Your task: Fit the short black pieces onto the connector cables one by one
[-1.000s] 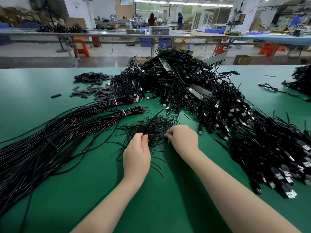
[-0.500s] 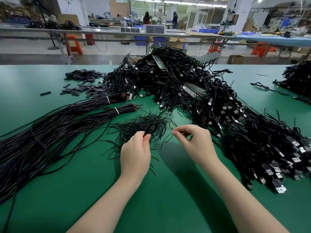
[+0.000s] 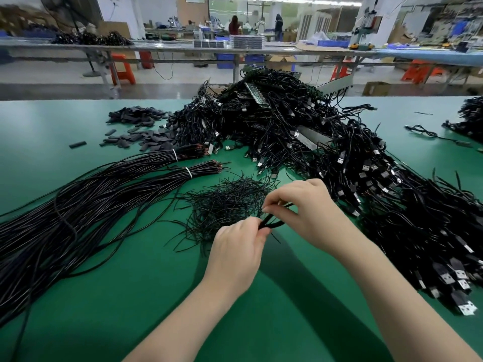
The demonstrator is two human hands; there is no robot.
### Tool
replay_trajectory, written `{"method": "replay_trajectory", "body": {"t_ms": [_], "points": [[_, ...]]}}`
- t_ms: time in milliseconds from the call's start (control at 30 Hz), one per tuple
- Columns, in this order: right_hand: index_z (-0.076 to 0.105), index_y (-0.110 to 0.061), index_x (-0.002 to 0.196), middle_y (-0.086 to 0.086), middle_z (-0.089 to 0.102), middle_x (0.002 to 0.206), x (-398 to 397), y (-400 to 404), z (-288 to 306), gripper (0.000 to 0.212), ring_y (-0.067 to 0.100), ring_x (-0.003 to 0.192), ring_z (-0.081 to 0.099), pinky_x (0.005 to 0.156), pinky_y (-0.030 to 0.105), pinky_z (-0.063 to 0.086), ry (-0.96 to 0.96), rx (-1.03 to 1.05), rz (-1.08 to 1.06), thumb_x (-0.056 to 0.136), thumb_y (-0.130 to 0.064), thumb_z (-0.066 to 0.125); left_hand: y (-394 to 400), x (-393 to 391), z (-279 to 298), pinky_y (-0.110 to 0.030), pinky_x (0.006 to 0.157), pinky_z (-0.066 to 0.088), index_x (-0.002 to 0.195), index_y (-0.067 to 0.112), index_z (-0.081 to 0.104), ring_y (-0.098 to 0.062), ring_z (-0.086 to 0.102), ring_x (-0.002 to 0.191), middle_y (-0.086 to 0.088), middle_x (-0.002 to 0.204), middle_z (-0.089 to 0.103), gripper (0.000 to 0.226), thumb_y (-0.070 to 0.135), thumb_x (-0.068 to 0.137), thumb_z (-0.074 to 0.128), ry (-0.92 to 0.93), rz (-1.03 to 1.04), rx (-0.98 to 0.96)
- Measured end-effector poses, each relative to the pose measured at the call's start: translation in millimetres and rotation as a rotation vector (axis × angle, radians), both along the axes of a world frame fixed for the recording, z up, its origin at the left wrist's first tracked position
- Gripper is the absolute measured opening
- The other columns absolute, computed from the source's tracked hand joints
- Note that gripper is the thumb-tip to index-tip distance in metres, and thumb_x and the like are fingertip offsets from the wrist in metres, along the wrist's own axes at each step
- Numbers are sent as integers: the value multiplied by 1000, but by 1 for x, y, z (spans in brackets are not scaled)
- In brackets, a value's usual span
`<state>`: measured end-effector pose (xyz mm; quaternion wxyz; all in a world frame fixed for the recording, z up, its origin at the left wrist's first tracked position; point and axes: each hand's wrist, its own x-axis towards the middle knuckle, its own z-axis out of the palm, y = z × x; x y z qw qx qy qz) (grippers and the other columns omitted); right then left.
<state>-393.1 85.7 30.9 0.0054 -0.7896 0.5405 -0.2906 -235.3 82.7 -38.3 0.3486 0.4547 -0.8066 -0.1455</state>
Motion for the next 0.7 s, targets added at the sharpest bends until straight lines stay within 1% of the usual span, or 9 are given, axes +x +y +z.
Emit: {"method": "replay_trajectory", "body": {"t_ms": [67, 133, 233, 333, 400, 467, 567, 633, 700], "points": [[73, -28, 80, -19, 67, 76, -5, 0, 2, 7, 1, 75, 60, 81, 24, 44, -100, 112, 39, 85, -23, 72, -1, -1, -1, -32, 70, 25, 88, 23, 41, -15, 34, 69, 15, 72, 38, 18, 33, 103, 39, -66, -30, -16], [72, -33, 73, -17, 69, 71, -11, 2, 6, 15, 2, 71, 61, 70, 17, 48, -211, 225, 70, 81, -20, 76, 0, -3, -1, -33, 69, 26, 85, 23, 36, -16, 36, 68, 14, 72, 37, 22, 36, 103, 38, -133, -58, -49], [70, -39, 69, -15, 71, 73, -21, 2, 8, 20, 5, 69, 64, 70, 25, 53, -267, 347, 78, 79, -24, 78, 6, -7, -1, -35, 64, 32, 79, 22, 38, -20, 46, 65, 12, 69, 40, 28, 40, 100, 34, -162, -90, -118], [73, -34, 70, -8, 73, 73, -28, 0, 6, 14, 14, 68, 67, 72, 35, 56, -273, 477, 93, 80, -24, 78, 7, -8, -1, -33, 59, 38, 72, 17, 50, -22, 51, 60, 5, 63, 49, 28, 34, 93, 40, -231, -97, -233], [74, -27, 73, -5, 74, 73, -35, 0, 5, 10, 9, 66, 66, 69, 32, 56, -333, 596, 152, 81, -21, 77, 6, -7, -1, -29, 58, 32, 70, 16, 53, -22, 51, 57, 3, 62, 50, 27, 33, 90, 45, -291, -120, -317], [75, -22, 73, -2, 73, 72, -43, 1, 3, 10, 8, 64, 63, 60, 25, 53, -423, 721, 231, 83, -19, 75, 8, -9, -1, -28, 58, 29, 69, 15, 53, -21, 48, 55, 2, 61, 50, 27, 31, 89, 46, -300, -160, -395], [75, -21, 71, -3, 69, 68, -45, 4, -7, 14, 6, 58, 58, 54, 16, 45, -679, 903, 330, 83, -15, 70, 13, -12, -4, -32, 61, 37, 74, 11, 56, -19, 47, 61, 1, 66, 52, 26, 28, 91, 45, -132, -233, -404], [74, -19, 67, -1, 66, 63, -33, 3, -20, 17, 7, 52, 57, 52, 15, 45, -982, 957, 320, 77, -7, 71, 14, -13, -5, -30, 67, 38, 82, 10, 59, -12, 48, 67, 8, 73, 57, 29, 29, 95, 42, 120, -226, -220], [72, -21, 66, -1, 62, 60, -12, 0, -34, 15, 7, 52, 55, 53, 18, 42, -1155, 883, 251, 74, -8, 67, 14, -13, -4, -21, 66, 41, 88, 12, 60, -3, 53, 69, 14, 76, 61, 32, 34, 98, 40, 409, -152, 27]]}}
